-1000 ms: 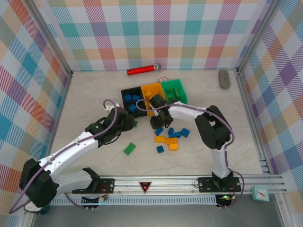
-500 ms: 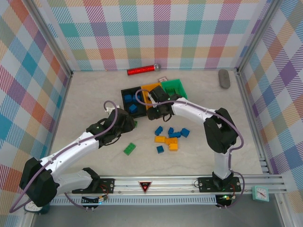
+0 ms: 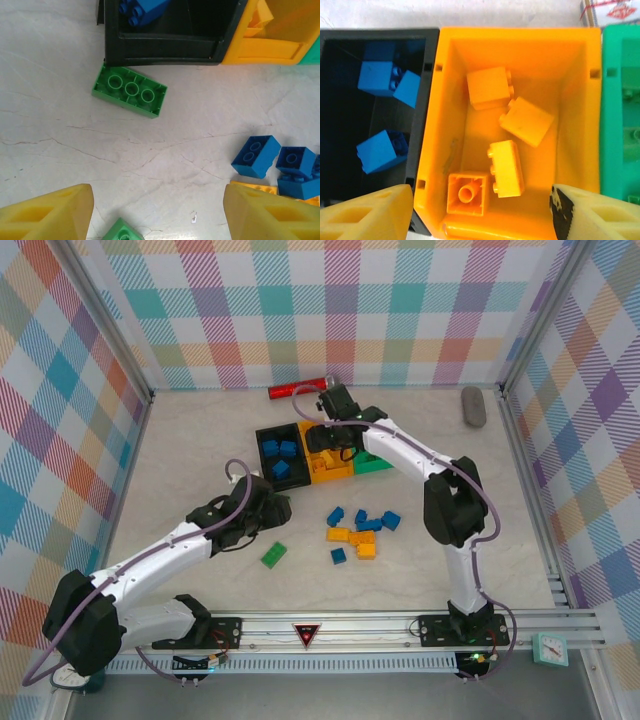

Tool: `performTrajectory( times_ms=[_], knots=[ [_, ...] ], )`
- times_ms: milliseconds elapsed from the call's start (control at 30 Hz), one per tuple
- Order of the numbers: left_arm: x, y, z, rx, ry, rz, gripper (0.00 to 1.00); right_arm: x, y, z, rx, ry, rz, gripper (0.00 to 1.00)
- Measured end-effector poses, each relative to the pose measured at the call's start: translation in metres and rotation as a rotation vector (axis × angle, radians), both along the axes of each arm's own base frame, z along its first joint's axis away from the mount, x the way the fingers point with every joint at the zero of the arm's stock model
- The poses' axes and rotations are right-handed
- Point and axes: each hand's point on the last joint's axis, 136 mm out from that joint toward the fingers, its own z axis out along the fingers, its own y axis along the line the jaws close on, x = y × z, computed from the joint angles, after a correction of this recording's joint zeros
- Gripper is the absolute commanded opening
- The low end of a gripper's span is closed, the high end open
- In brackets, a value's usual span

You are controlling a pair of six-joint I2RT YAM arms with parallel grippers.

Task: Sort the legos into containers by color
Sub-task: Place the lego in the container, then pick up the lego from the center of the table.

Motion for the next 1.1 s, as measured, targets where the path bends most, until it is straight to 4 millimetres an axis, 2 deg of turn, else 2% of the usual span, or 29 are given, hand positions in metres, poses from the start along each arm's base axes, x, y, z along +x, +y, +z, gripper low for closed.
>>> performTrajectory(
  times_ms=[100, 233, 400, 567, 767, 933, 1100],
  knots=[
    [-0.002, -0.006, -0.004, -0.019, 0.008, -0.025, 0.69, -0.013, -0.007, -0.017, -0.023, 0.039, 0.01, 0.73],
    [0.001, -0.02, -0.01, -0.035, 0.014, -0.083, 0.69, -0.047, -0.026, -0.04, -0.062, 0.107, 0.023, 0.73],
    [-0.001, -0.046, -0.028, -0.023, 0.061, -0.185, 0.69, -0.082, -0.051, -0.037, -0.064, 0.121, 0.022, 0.73],
    [-0.002, -0.082, -0.03, -0.011, 0.047, -0.297, 0.67, -0.11, -0.069, -0.031, -0.039, 0.114, 0.014, 0.72],
    [-0.001, -0.107, -0.038, -0.035, 0.052, -0.374, 0.64, -0.144, -0.097, -0.054, -0.081, 0.165, -0.002, 0.72],
    [-0.01, -0.124, -0.058, -0.021, 0.1, -0.44, 0.62, -0.162, -0.111, -0.066, -0.103, 0.205, -0.02, 0.72],
    [-0.017, -0.138, -0.069, 0.004, 0.129, -0.476, 0.62, -0.172, -0.12, -0.062, -0.104, 0.204, -0.031, 0.71]
  ],
)
